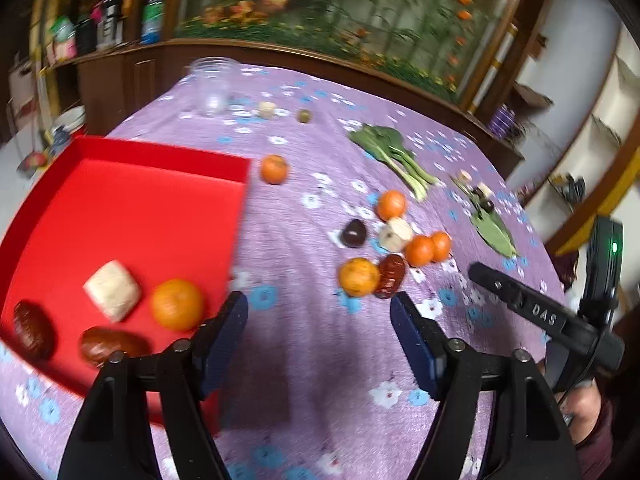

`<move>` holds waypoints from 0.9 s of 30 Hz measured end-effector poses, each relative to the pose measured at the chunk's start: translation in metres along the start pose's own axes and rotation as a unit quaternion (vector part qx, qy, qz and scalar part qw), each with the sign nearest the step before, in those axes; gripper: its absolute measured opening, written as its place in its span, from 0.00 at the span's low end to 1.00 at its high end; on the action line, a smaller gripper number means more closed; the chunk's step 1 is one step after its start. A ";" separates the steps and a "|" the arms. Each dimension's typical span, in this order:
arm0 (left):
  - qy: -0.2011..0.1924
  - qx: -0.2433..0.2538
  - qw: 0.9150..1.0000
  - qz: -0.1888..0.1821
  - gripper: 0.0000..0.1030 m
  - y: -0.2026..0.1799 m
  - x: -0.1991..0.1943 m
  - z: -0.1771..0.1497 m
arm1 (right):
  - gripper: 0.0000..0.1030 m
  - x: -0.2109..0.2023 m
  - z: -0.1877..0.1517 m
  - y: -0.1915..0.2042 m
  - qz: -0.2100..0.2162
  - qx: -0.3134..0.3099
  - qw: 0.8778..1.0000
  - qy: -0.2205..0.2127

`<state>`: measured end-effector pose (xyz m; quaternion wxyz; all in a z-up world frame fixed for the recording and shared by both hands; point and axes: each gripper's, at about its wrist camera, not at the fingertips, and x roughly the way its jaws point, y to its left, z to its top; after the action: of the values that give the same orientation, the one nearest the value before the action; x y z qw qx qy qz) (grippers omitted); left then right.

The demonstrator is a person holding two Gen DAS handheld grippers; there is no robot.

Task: Organize fruits
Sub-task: 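Move both open tools back over the remaining fruits, then grasp a mandarin with the left tool while the right tool grasps an orange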

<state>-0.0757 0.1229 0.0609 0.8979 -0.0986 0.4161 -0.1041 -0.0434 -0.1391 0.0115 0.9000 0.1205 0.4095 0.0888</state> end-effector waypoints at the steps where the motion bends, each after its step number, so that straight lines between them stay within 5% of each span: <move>1: 0.004 0.012 1.000 -0.002 0.48 -0.006 0.007 0.001 | 0.58 0.003 0.002 -0.002 0.008 0.004 1.000 0.002; 3: 0.012 0.029 0.999 -0.007 0.34 -0.013 0.017 0.003 | 0.58 0.006 0.004 -0.002 0.016 0.008 1.000 0.003; 19: 0.056 0.105 0.993 -0.027 0.35 -0.043 0.084 0.010 | 0.58 0.053 0.026 -0.001 0.042 0.029 0.999 -0.001; 26: 0.061 0.089 0.993 -0.048 0.34 -0.041 0.093 0.012 | 0.58 0.062 0.026 -0.016 0.084 0.070 0.994 0.002; 27: 0.060 0.094 0.993 -0.041 0.28 -0.042 0.092 0.012 | 0.55 0.062 0.027 -0.018 0.089 0.073 0.993 0.004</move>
<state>-0.0130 0.0584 0.0123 0.8718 -0.0240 0.4529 -0.1853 0.0181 -0.1441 -0.0210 0.8756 0.2217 0.4060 0.1390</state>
